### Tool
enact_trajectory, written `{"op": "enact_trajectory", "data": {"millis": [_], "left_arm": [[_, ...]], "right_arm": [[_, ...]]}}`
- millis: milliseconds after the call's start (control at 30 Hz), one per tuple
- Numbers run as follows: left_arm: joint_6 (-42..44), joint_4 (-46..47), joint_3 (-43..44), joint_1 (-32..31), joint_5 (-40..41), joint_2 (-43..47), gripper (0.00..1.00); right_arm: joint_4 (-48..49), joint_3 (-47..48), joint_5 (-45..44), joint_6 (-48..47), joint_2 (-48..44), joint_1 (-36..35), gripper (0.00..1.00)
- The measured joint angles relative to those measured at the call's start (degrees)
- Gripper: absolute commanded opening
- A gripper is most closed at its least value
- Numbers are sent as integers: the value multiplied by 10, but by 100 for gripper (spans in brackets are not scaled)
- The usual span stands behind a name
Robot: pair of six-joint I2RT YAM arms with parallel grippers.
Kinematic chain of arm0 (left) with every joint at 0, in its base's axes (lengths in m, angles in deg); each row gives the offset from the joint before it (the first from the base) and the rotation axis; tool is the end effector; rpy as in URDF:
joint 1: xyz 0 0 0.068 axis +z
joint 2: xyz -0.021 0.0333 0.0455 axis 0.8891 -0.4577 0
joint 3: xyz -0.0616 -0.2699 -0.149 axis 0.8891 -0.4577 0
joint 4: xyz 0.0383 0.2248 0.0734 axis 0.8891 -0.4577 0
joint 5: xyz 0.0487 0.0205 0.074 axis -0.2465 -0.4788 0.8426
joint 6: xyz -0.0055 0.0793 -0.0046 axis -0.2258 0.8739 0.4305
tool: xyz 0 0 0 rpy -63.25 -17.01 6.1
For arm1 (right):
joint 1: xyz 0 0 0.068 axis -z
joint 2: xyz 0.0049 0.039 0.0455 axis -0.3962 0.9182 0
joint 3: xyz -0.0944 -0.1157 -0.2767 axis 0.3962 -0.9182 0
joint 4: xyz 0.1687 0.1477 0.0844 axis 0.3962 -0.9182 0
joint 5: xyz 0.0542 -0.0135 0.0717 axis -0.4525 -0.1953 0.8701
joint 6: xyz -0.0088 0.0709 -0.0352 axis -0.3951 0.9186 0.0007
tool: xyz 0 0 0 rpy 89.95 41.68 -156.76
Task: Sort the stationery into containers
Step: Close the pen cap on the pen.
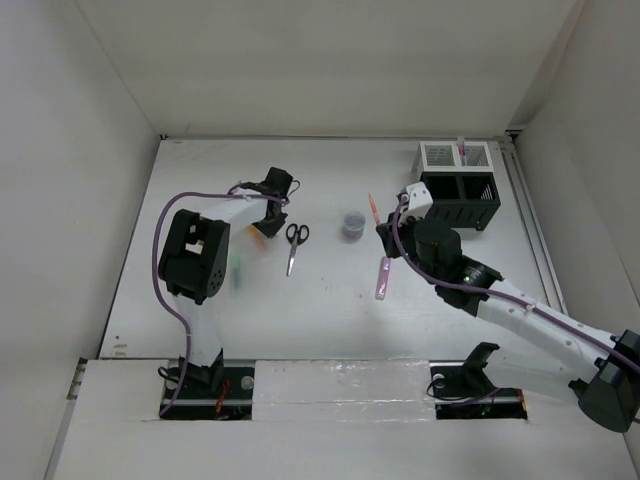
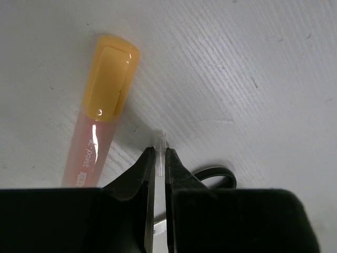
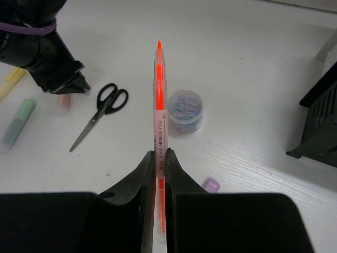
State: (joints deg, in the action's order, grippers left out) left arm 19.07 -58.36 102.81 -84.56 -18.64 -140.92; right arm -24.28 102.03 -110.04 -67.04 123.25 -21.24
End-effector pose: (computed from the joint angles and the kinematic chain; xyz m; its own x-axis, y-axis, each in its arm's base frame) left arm 0.3904 -0.1329 0.1969 -0.5102 -0.7496 -0.4216 -0.6965 0.6477 -0.3087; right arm 0.1759 0.1402 0.3394 -0.2720 -0.0208 -0.9621 -0.3792 0.9212 0.0874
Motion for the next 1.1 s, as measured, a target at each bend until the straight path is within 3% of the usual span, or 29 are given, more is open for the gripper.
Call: {"op": "enact_trajectory", "data": {"millis": [167,333,733,900,1100], "left_arm": [[82,2,-16,-13,5,59,0],[202,57,-11,-5,-47,195,0],[335,223,-112,8,-265,520,0],[363,266,-168,8,-311,633,0],[375,314,-213,8,-355,697,0]], "right_arm": [[29,0,47,-5,10,1,0],[66,0,108,20,55,6,0],[413,-84,282,162,120,-73,0],[543,-82,302,199,168,-113,0],[613,-62,305,231,224,-132,0]]}}
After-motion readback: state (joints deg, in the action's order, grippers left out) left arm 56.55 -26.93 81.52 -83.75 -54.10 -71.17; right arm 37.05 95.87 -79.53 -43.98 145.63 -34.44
